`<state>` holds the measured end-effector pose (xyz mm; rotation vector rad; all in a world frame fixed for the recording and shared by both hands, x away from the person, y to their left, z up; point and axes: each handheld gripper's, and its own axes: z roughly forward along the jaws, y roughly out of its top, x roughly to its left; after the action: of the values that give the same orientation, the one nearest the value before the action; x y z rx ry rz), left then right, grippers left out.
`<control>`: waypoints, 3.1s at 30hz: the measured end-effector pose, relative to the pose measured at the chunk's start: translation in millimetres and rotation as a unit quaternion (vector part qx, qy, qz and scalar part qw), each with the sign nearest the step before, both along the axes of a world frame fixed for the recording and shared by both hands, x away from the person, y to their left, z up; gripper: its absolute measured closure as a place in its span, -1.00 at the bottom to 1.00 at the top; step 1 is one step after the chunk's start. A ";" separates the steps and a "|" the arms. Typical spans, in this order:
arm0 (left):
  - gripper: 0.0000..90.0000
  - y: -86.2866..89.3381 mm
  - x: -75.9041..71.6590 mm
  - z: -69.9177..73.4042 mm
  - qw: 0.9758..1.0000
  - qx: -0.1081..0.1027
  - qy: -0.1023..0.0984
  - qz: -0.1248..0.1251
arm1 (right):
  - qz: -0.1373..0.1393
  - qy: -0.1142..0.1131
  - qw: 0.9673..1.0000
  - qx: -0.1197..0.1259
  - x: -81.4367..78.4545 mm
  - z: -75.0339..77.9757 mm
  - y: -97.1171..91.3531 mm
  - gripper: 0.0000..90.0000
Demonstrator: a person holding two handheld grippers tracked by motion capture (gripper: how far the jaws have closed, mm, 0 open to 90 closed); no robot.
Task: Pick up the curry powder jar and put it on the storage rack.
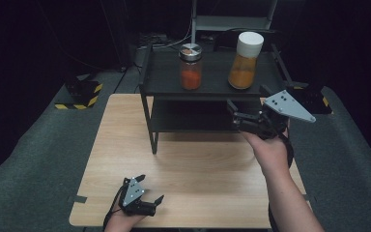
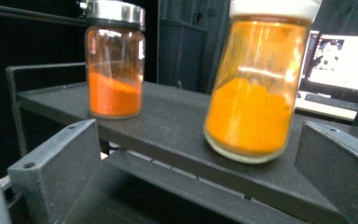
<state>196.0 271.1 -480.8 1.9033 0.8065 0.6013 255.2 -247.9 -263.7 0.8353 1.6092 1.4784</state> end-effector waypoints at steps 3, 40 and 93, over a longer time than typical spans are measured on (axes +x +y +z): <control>-0.99 -0.2 0.0 0.1 1.000 0.001 0.000 0.000 | 0.002 0.000 1.000 -0.001 -3.6 -6.0 -1.3 -1.00; -0.98 -1.9 -0.3 0.9 1.000 0.006 0.000 -0.002 | 0.020 0.048 0.998 -0.021 -32.9 -86.1 -11.2 -1.00; -0.98 -8.5 -1.9 2.9 0.999 0.031 -0.009 -0.008 | 0.016 0.178 0.982 -0.068 -38.9 -207.8 -36.4 -1.00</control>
<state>194.1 262.6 -477.9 1.9565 0.7682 0.6397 216.2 -284.3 -471.5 1.0420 1.9694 1.2745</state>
